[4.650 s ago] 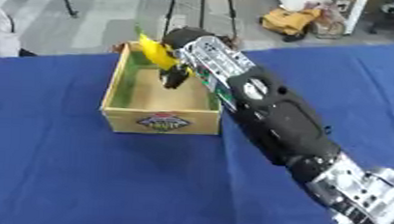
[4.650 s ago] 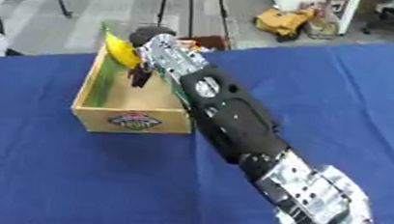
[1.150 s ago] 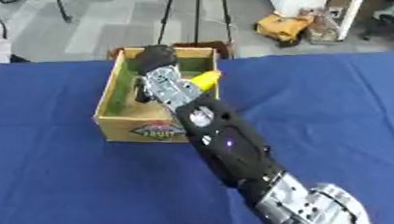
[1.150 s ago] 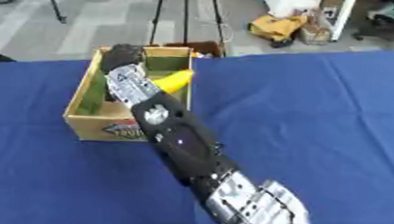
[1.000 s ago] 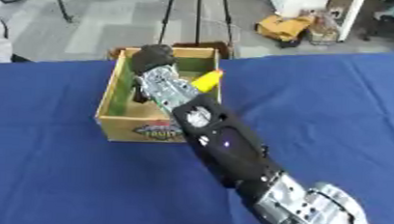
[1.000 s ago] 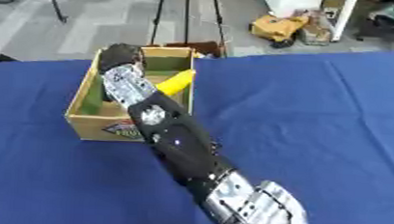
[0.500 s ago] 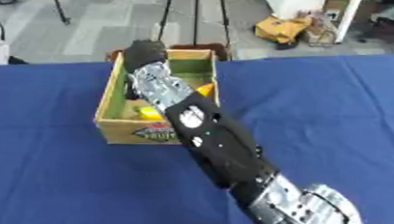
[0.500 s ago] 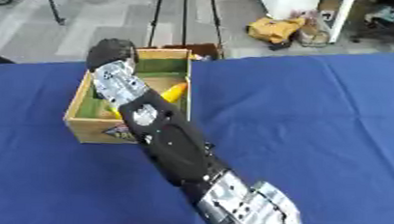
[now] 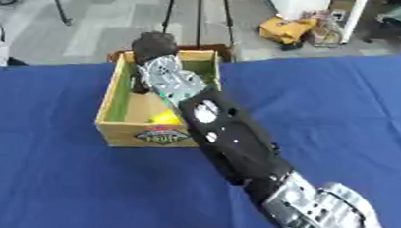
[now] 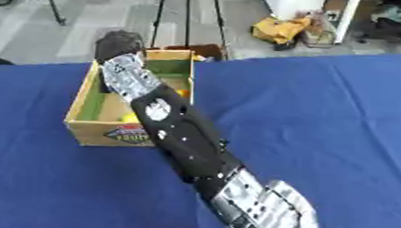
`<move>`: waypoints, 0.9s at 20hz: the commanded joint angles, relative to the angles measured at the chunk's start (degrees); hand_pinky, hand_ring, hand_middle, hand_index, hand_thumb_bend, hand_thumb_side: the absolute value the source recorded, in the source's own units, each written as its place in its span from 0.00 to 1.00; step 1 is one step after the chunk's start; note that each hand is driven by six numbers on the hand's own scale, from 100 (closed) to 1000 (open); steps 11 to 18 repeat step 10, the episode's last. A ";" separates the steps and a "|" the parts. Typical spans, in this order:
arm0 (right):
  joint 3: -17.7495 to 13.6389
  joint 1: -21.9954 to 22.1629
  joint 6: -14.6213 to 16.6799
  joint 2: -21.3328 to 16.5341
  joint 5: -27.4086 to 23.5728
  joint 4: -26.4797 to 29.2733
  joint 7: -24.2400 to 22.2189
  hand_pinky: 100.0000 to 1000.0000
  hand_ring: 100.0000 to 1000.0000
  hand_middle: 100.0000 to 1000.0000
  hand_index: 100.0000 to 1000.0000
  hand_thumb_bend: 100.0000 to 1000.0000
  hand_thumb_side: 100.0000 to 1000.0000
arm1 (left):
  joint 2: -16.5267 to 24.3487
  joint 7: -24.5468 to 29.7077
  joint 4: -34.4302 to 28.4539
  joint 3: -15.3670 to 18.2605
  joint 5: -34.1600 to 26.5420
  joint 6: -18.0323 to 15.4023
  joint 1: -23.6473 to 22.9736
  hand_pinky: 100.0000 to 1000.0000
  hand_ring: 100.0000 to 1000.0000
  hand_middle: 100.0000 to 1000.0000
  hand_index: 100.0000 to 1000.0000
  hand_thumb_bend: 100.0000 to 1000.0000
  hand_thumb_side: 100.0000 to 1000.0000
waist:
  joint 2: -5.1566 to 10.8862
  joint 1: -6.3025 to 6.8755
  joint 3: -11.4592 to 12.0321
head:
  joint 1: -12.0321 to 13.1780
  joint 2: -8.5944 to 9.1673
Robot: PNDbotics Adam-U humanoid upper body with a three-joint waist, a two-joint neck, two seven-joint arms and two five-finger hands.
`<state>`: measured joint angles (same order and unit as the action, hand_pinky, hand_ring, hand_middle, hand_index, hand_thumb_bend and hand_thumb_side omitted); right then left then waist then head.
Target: Pick up objects on the table and place them in the box.
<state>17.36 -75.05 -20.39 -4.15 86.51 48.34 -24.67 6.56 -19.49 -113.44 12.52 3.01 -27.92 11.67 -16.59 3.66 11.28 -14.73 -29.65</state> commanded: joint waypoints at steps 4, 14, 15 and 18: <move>-0.31 -0.49 -0.97 -2.28 -3.26 6.70 0.70 0.64 0.85 0.66 0.75 0.00 0.67 | 0.91 0.24 -1.15 -0.04 -0.10 0.05 0.20 0.20 0.60 0.63 0.72 0.00 0.85 | 1.16 0.34 -0.17 | 0.22 0.34; -0.52 1.18 -0.58 -5.26 -8.44 15.16 1.06 0.68 0.90 0.68 0.80 0.27 0.91 | 1.15 -0.11 -1.15 0.17 0.11 0.09 -0.18 0.20 0.60 0.64 0.73 0.00 0.85 | 1.77 0.63 -0.66 | 0.83 -0.22; -0.52 1.18 -0.58 -5.26 -8.44 15.16 1.06 0.68 0.90 0.68 0.80 0.27 0.91 | 1.15 -0.11 -1.15 0.17 0.11 0.09 -0.18 0.20 0.60 0.64 0.73 0.00 0.85 | 1.77 0.63 -0.66 | 0.83 -0.22; -0.52 1.18 -0.58 -5.26 -8.44 15.16 1.06 0.68 0.90 0.68 0.80 0.27 0.91 | 1.15 -0.11 -1.15 0.17 0.11 0.09 -0.18 0.20 0.60 0.64 0.73 0.00 0.85 | 1.77 0.63 -0.66 | 0.83 -0.22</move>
